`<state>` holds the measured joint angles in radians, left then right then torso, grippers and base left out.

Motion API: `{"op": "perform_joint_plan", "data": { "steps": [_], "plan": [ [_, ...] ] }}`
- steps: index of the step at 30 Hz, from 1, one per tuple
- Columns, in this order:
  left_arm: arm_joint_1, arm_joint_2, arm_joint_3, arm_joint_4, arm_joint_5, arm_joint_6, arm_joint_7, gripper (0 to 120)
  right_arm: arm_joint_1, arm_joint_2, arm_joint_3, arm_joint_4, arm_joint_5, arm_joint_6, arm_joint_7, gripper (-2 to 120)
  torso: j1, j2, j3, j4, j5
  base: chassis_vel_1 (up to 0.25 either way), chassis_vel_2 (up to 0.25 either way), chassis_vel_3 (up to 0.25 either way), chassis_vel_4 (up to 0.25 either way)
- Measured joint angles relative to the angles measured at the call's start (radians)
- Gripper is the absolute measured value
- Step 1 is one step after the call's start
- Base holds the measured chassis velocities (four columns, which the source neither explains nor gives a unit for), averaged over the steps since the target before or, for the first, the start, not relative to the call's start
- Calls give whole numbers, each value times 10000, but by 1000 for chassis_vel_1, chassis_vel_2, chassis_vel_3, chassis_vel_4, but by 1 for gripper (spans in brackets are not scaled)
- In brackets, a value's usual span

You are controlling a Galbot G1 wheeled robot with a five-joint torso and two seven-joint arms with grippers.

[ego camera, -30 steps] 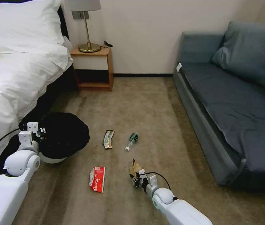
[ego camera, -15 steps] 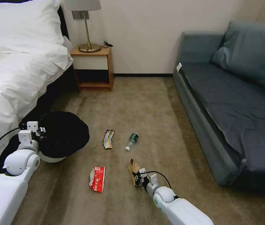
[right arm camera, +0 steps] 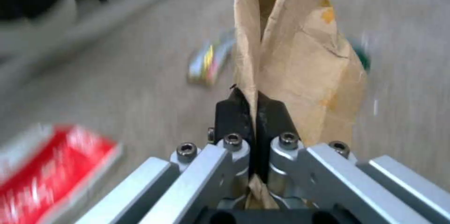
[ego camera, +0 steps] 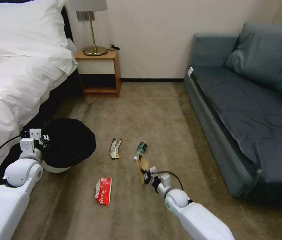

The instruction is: Pick up the trash bin, then pick up the garbage on the floor and place it into the trash bin.

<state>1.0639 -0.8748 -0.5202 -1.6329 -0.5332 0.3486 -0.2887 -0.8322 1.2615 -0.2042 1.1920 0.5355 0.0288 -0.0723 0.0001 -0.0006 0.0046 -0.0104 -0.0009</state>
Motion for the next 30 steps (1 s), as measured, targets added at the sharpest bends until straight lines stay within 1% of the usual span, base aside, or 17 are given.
{"op": "perform_joint_plan", "data": {
  "steps": [1,3,4,5,7,9,13,15,17,18,20,21,23,25,27,30],
  "plan": [
    [-18,-11,31,-1,-5,1,1,5,297,-19,-24,237,107,-29,-6,0,0,0,0,0,-1,0,0,0,0],
    [-25,-16,41,-1,-8,1,1,5,359,-20,-36,276,138,-38,-6,0,0,0,-1,0,-1,0,0,0,0],
    [-67,-48,99,11,-14,2,2,5,947,-19,-190,546,427,-161,-23,0,0,0,0,0,-1,0,0,0,0],
    [-67,-48,99,11,-14,2,2,5,947,-19,-190,546,427,-161,-23,0,0,0,0,0,-1,0,0,0,0],
    [-132,-73,156,59,-25,2,4,5,1651,11,-449,798,802,-377,-67,0,0,0,0,2,-2,0,0,0,0],
    [-170,-88,194,88,-31,3,3,5,1905,41,-542,906,1005,-495,-68,0,0,0,0,2,-2,0,0,0,0],
    [-237,-126,249,160,-35,3,16,5,2310,122,-771,1165,1423,-721,-60,0,0,0,0,-2,-1,0,0,0,0],
    [-237,-126,249,160,-35,3,16,5,2310,122,-771,1165,1423,-721,-60,0,0,0,0,-2,-1,0,0,0,0],
    [-269,-167,262,222,-32,-2,53,5,2537,205,-992,1548,1827,-896,-79,0,0,0,1,0,-1,0,0,0,0],
    [-269,-167,262,222,-32,-2,53,5,2537,205,-992,1548,1827,-896,-79,0,0,0,1,0,-1,0,0,0,0],
    [-292,-181,267,243,-28,-14,76,5,2665,277,-1154,1889,2285,-1014,-209,0,0,0,0,-1,-2,0,0,0,0],
    [-292,-181,267,243,-28,-14,76,5,2665,277,-1154,1889,2285,-1014,-209,0,0,0,0,-1,-2,0,0,0,0],
    [-312,-187,273,253,-27,-36,93,5,2832,436,-1441,2234,3049,-1115,-361,0,0,0,0,0,-2,0,0,0,0],
    [-313,-190,275,253,-28,-40,95,5,2883,492,-1519,2287,3241,-1125,-418,0,0,0,0,0,-2,0,0,0,0],
    [-314,-214,280,252,-38,-52,102,5,3055,722,-1786,2300,3559,-1105,-671,0,0,0,0,0,-2,0,0,0,0],
    [-312,-242,292,244,-50,-61,112,5,3169,886,-1944,2196,3612,-1025,-818,0,0,0,-1,1,-3,0,0,0,0]
  ]
}}
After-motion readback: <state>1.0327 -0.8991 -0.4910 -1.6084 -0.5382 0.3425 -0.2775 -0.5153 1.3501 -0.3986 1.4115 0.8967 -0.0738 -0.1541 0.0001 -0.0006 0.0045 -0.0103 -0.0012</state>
